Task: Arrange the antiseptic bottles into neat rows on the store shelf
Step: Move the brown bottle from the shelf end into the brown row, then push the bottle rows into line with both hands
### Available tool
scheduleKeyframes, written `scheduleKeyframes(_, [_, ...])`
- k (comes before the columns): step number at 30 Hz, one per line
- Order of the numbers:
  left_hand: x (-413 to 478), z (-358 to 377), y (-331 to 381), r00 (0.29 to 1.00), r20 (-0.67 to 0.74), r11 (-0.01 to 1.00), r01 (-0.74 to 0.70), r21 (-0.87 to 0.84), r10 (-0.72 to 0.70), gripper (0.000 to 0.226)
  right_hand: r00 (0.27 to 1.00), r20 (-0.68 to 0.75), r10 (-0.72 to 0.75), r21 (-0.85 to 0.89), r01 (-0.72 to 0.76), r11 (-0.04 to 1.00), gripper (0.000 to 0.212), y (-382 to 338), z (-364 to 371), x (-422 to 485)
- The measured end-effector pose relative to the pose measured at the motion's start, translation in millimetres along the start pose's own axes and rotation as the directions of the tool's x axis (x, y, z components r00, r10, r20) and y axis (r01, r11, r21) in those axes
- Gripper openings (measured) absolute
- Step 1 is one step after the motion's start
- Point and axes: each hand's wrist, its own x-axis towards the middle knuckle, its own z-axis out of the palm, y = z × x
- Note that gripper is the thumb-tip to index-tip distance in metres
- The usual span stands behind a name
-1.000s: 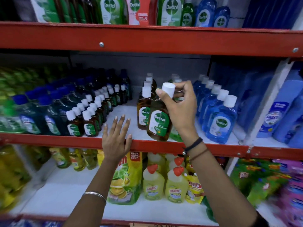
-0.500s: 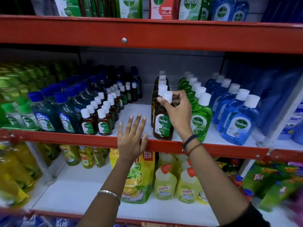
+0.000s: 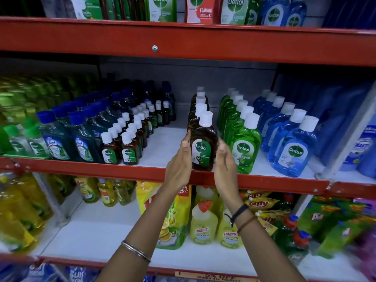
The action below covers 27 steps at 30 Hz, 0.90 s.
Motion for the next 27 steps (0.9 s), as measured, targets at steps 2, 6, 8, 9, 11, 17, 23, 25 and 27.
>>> scheduleKeyframes(2, [1.5, -2.9, 0.1, 1.000, 0.019, 0.999, 0.022, -0.043, -0.021, 0.075, 1.000, 0.017, 0.019, 0.010, -0.019, 1.000, 0.051, 3.1, -0.2, 5.6])
scheduleKeyframes(6, [1.6, -9.3, 2.6, 0.998, 0.027, 0.998, 0.053, -0.027, -0.052, 0.082, 0.997, 0.065, 0.046, 0.075, -0.051, 0.996, 0.039, 8.1, 4.7, 12.7])
scheduleKeyframes(8, [0.4, -13.4, 4.0, 0.997, 0.025, 0.997, 0.071, -0.020, -0.070, 0.087, 0.996, 0.080, 0.047, 0.100, -0.054, 0.993, 0.047, 10.6, 7.3, 14.3])
scheduleKeyframes(9, [-0.2, -15.3, 4.8, 0.997, 0.025, 0.997, 0.071, -0.023, -0.070, 0.090, 0.995, 0.081, 0.050, 0.113, -0.059, 0.992, 0.055, 11.4, 8.2, 14.7])
scheduleKeyframes(11, [-1.8, -17.3, 5.3, 0.998, 0.027, 0.998, 0.065, -0.021, -0.064, 0.088, 0.994, 0.081, 0.069, 0.139, -0.080, 0.987, 0.067, 11.6, 9.0, 15.1])
scheduleKeyframes(17, [-1.6, -15.2, 1.1, 0.999, 0.008, 0.997, 0.041, -0.063, -0.040, 0.081, 0.994, 0.085, 0.069, 0.131, -0.079, 0.988, 0.077, 5.2, 5.9, 13.1])
scheduleKeyframes(23, [-23.0, 26.3, 18.2, 0.869, -0.367, 0.911, -0.396, -0.112, 0.332, 0.072, 0.941, -0.277, -0.194, 0.128, 0.236, 0.963, 0.053, -1.9, -22.6, -6.0])
scheduleKeyframes(25, [-26.9, 48.0, 28.0, 0.896, -0.224, 0.888, -0.425, -0.175, 0.384, 0.066, 0.901, -0.371, -0.226, 0.081, 0.274, 0.958, 0.058, 4.2, -38.5, -5.9])
scheduleKeyframes(27, [-24.3, 65.9, 40.4, 0.941, -0.028, 0.910, -0.332, -0.250, 0.336, 0.072, 0.910, -0.381, -0.165, 0.068, 0.205, 0.976, 0.070, 6.9, -51.6, -2.3])
